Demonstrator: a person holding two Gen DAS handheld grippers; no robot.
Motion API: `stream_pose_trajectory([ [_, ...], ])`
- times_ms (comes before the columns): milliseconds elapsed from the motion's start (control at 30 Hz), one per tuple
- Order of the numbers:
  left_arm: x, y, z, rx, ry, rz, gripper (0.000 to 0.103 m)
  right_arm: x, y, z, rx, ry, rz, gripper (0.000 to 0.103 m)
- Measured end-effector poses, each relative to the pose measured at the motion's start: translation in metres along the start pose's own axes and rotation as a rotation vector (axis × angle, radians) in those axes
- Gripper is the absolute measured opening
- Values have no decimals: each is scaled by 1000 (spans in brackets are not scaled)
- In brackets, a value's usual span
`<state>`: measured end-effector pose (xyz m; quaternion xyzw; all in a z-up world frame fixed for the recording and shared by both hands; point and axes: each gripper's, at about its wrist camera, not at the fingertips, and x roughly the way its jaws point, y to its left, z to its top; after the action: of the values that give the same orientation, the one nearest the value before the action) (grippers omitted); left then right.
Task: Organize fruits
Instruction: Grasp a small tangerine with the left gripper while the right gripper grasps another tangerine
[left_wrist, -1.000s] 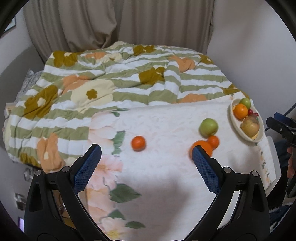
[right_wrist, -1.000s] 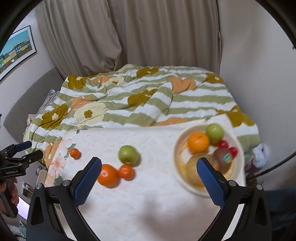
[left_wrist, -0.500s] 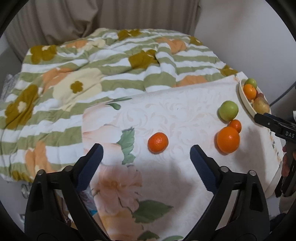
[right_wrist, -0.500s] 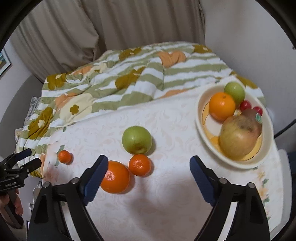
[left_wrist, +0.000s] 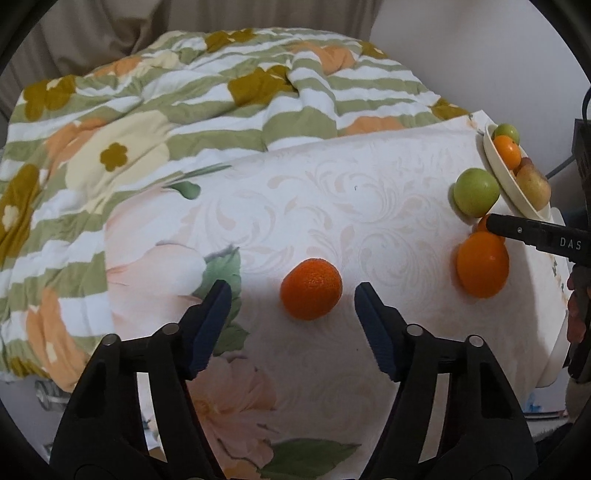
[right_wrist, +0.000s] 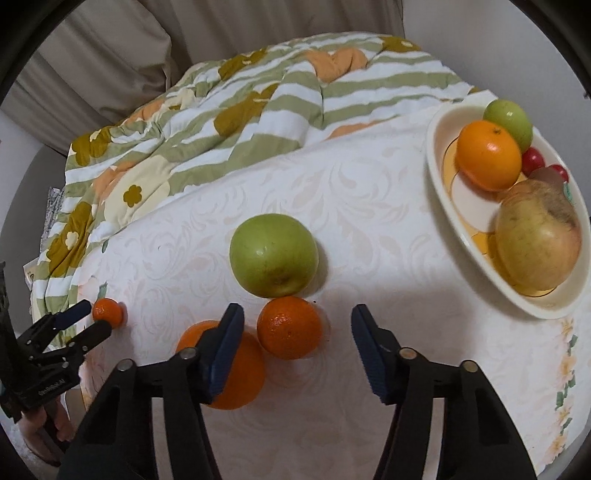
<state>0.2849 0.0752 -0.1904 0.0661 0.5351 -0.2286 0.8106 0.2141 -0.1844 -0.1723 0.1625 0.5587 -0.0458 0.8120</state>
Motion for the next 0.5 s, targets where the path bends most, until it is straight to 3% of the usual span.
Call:
stream_pose_trajectory([
  [300, 11, -6, 3, 13, 16, -16, 61, 9, 1, 3, 11, 41, -12, 45],
  [500, 13, -11, 2, 52, 15, 20, 50, 9, 1, 2, 10, 44, -10, 43],
])
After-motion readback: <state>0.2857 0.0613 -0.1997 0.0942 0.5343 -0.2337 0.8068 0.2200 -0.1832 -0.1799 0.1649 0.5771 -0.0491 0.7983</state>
